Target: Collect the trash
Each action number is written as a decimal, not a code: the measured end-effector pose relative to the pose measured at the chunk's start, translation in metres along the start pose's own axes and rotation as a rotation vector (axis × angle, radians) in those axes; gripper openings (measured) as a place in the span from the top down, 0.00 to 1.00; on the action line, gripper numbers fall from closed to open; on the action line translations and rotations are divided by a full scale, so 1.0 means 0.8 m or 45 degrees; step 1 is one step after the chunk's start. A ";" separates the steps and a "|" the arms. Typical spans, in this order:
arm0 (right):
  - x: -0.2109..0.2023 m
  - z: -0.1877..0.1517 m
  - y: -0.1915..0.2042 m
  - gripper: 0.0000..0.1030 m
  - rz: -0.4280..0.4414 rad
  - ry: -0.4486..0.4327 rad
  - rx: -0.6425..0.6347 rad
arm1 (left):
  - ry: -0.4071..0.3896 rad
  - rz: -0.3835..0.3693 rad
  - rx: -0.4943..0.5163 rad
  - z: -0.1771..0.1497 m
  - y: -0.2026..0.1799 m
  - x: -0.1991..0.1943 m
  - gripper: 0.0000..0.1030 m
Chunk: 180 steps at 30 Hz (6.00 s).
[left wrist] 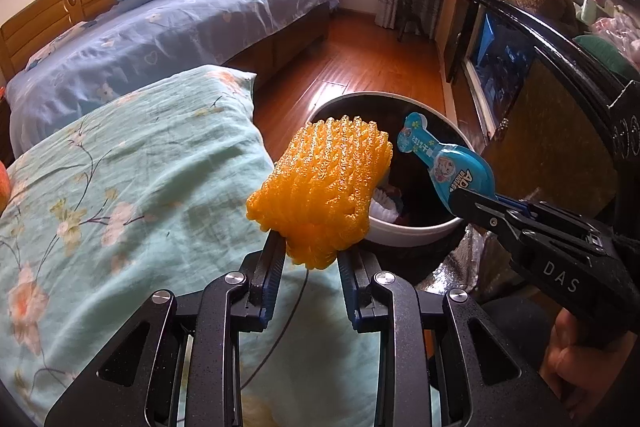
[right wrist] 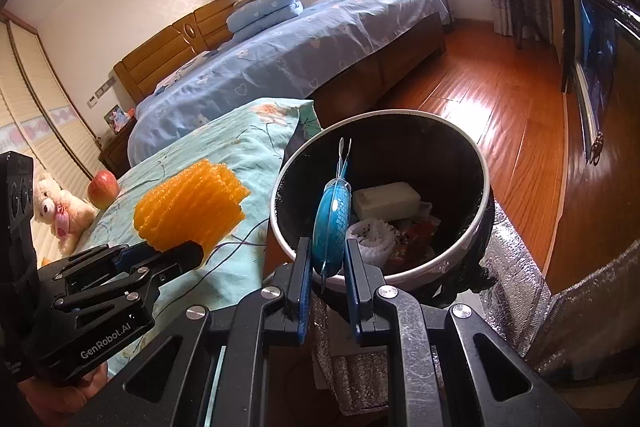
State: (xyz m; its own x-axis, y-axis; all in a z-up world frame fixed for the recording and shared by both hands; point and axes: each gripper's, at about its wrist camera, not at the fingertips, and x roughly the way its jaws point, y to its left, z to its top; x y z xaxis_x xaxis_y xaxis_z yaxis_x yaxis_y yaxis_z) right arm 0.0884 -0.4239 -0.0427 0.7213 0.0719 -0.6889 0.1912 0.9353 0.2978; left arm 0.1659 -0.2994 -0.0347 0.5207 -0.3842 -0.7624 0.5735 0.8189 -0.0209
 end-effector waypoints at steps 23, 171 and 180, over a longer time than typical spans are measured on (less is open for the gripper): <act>0.012 0.021 -0.018 0.85 -0.031 0.001 0.005 | 0.014 -0.010 0.065 0.034 -0.026 0.027 0.76; -0.110 -0.108 0.190 0.00 0.032 -0.482 -0.384 | -0.617 0.587 -0.383 -0.208 0.113 -0.260 0.00; -0.111 -0.108 0.190 0.00 0.044 -0.476 -0.379 | -0.622 0.599 -0.387 -0.208 0.113 -0.261 0.00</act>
State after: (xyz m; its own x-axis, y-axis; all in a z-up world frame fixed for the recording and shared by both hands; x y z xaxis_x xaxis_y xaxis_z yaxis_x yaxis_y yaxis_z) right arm -0.0039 -0.2585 0.0064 0.9242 0.0259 -0.3810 0.0036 0.9971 0.0765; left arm 0.0037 -0.0739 0.0149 0.9306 -0.0517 -0.3623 0.0573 0.9983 0.0047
